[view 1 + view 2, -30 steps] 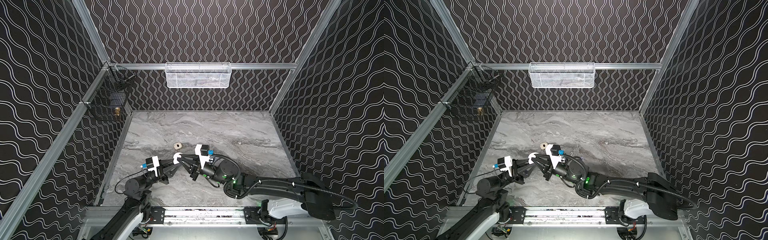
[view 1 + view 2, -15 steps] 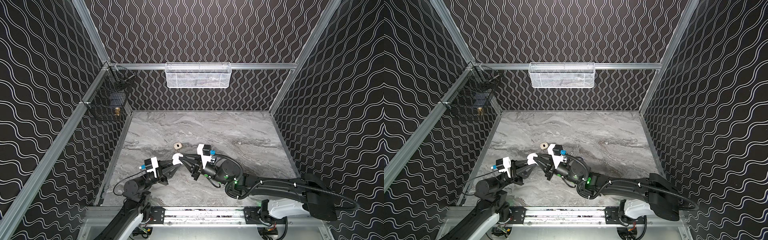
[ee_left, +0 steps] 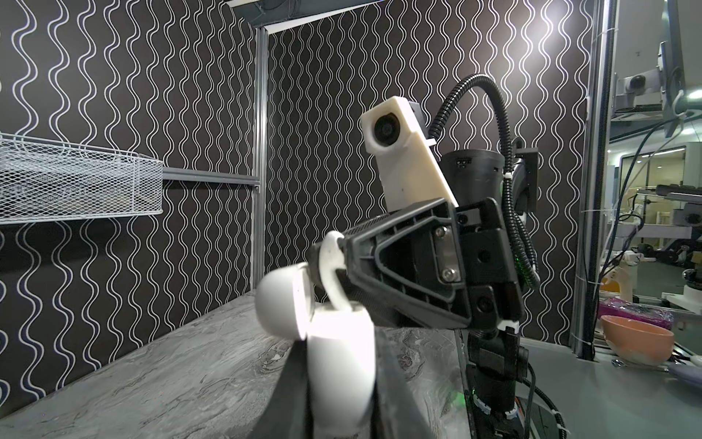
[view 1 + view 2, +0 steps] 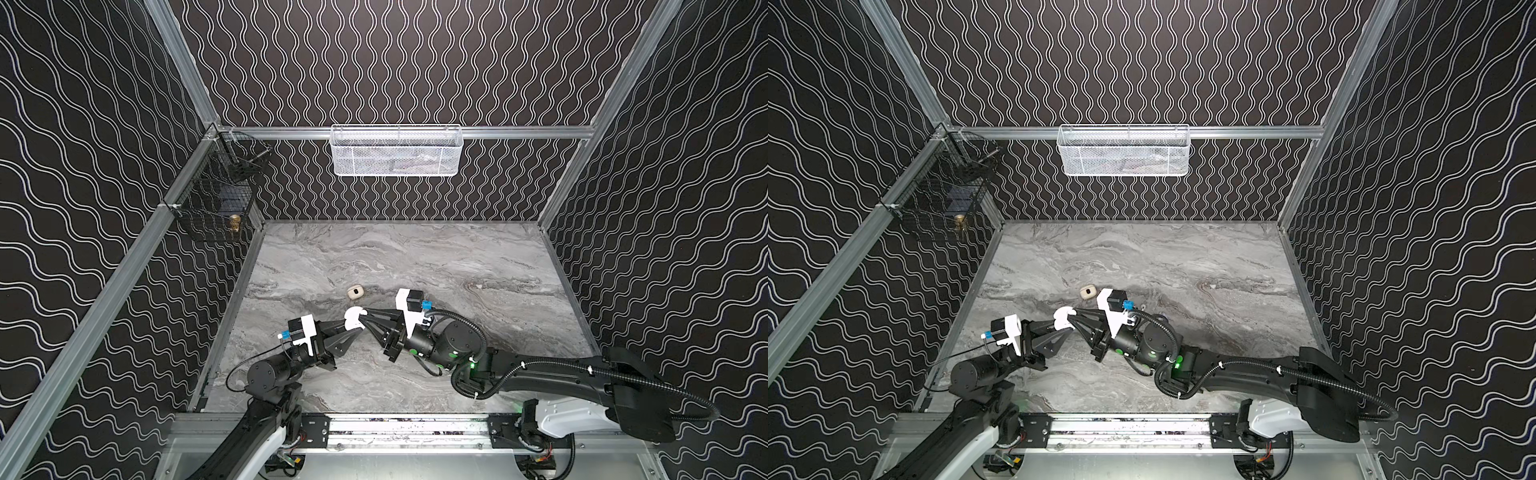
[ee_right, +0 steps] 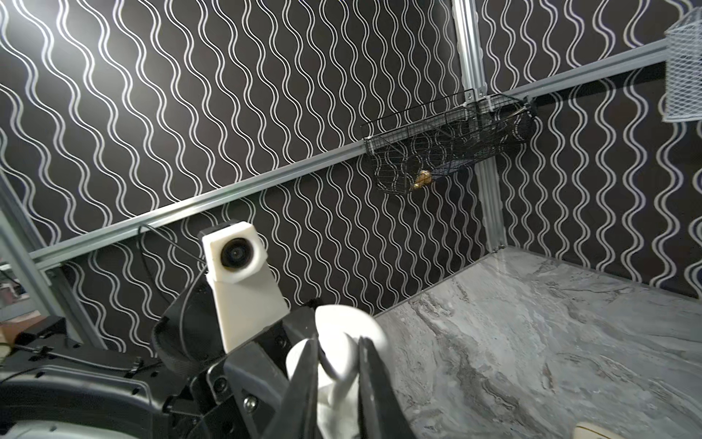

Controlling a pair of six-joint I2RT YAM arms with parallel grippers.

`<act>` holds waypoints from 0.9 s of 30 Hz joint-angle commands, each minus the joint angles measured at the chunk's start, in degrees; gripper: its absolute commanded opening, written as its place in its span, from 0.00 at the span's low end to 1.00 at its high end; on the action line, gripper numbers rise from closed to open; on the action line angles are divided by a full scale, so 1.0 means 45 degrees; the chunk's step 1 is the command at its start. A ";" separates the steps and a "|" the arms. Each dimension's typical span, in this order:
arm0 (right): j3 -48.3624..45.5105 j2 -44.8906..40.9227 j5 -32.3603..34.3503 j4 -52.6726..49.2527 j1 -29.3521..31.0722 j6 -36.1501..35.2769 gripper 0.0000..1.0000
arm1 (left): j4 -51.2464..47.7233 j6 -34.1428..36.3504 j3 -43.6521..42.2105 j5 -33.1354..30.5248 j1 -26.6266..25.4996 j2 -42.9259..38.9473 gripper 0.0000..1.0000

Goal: Insert the wireless bluetooth earbuds into the charging case
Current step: 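Lower the earbud stem into the case slot with the right gripper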

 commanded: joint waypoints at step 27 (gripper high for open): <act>-0.0597 0.0243 -0.0922 0.0443 0.0096 0.0158 0.18 | 0.0104 -0.0016 0.0077 -0.0104 -0.0006 -0.0671 0.00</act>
